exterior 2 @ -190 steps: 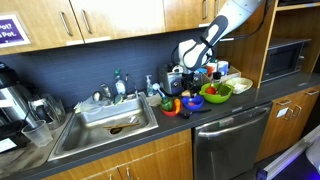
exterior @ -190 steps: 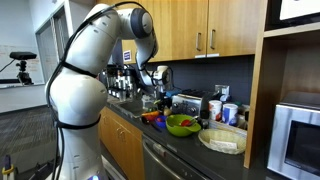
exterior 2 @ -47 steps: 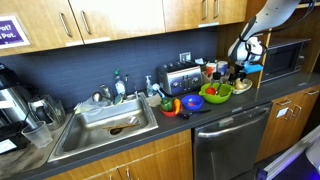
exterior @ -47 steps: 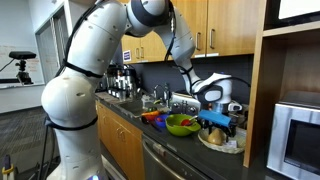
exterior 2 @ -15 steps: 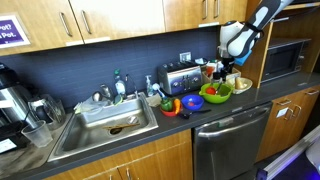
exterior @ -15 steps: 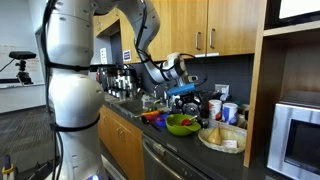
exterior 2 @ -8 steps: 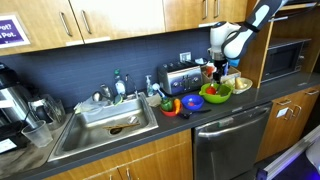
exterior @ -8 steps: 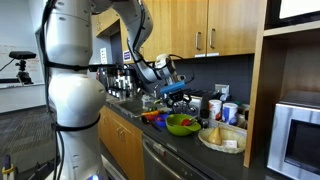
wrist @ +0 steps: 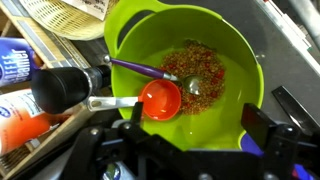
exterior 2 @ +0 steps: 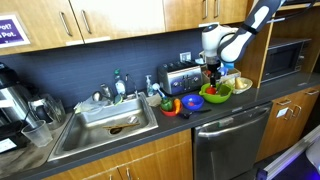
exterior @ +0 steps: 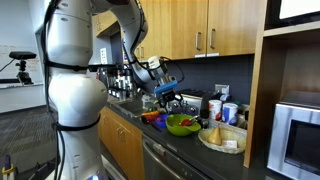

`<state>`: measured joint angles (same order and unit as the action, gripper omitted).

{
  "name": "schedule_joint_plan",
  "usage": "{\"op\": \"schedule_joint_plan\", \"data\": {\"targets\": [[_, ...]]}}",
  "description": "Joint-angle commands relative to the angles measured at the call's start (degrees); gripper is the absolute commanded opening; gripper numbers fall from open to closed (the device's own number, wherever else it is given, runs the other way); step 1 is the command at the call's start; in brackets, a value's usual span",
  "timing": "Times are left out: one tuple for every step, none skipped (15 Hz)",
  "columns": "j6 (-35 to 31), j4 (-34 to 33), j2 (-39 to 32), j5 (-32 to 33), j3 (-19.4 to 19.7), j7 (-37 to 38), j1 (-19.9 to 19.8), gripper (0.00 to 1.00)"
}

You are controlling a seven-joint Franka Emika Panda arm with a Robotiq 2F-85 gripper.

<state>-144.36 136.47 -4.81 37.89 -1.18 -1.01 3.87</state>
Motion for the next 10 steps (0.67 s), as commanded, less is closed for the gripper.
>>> {"op": "schedule_joint_plan", "data": {"targets": [[1.92, -0.65, -0.35, 2.82, -1.41, 1.53, 1.48, 1.00], [2.19, -0.67, -0.35, 3.00, -1.81, 1.45, 1.81, 1.00], [2.42, -0.75, -0.49, 3.14, -2.25, 1.19, 2.21, 1.00], [2.59, -0.78, -0.58, 3.20, -2.59, 1.13, 2.53, 1.00], [2.75, -0.87, -0.75, 3.13, -2.98, 0.91, 2.86, 1.00], [2.87, -1.03, -1.12, 2.78, -3.43, 0.22, 3.16, 1.00], [2.83, -1.11, -1.38, 2.68, -3.80, -0.15, 3.44, 1.00], [2.69, -1.19, -1.75, 2.59, -4.19, -0.71, 3.75, 1.00], [2.30, -1.21, -2.09, 2.38, -4.51, -1.43, 3.98, 1.00], [1.93, -1.18, -2.38, 2.02, -4.82, -2.44, 4.12, 1.00]]}}
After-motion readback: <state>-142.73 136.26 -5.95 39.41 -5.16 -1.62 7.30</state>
